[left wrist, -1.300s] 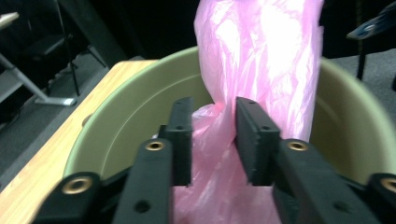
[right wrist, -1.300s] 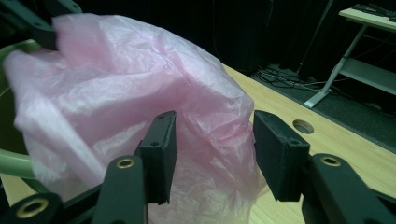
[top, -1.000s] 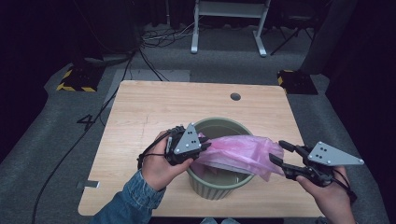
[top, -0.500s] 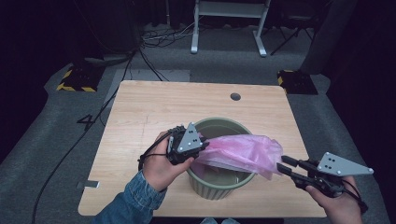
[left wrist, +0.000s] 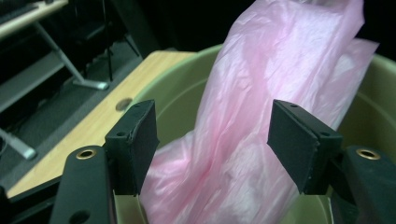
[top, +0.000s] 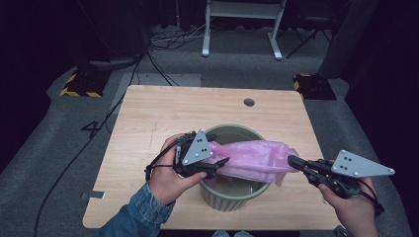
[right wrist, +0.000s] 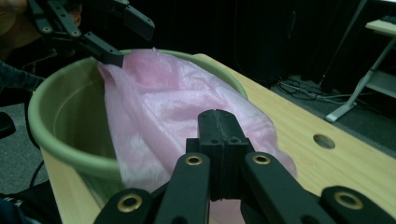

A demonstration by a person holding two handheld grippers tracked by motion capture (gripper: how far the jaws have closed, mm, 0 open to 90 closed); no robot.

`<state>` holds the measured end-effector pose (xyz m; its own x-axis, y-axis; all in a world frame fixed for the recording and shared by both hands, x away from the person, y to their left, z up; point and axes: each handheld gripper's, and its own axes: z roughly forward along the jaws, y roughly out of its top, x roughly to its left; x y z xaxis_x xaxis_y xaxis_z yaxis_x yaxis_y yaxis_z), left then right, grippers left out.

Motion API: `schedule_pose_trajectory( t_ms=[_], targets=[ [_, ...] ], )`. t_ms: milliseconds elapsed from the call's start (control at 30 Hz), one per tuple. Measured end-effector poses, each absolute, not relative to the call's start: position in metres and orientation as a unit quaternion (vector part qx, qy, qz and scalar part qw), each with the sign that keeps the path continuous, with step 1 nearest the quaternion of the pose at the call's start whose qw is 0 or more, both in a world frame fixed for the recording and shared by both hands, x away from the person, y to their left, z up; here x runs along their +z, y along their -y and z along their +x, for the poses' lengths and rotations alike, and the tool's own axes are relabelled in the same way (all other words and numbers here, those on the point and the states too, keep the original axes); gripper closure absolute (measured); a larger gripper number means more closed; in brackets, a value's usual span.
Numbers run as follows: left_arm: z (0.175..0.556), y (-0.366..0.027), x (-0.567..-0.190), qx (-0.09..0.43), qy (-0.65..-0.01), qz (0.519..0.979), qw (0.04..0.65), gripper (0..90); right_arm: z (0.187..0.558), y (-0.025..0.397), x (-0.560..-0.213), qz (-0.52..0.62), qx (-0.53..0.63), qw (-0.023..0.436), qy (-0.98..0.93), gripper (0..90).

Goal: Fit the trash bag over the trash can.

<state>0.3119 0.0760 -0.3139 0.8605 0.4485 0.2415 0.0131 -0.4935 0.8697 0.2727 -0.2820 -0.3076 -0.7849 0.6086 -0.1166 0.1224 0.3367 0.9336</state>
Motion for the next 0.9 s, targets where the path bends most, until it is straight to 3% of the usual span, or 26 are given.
schedule_pose_trajectory(
  t_ms=[900],
  targets=[
    [0.299, -0.034, -0.309, 0.188, -0.045, 0.841, 0.505, 30.0, 0.306, 0.204, -0.294, 0.183, 0.539, 0.199, -0.798, 90.0]
  ],
)
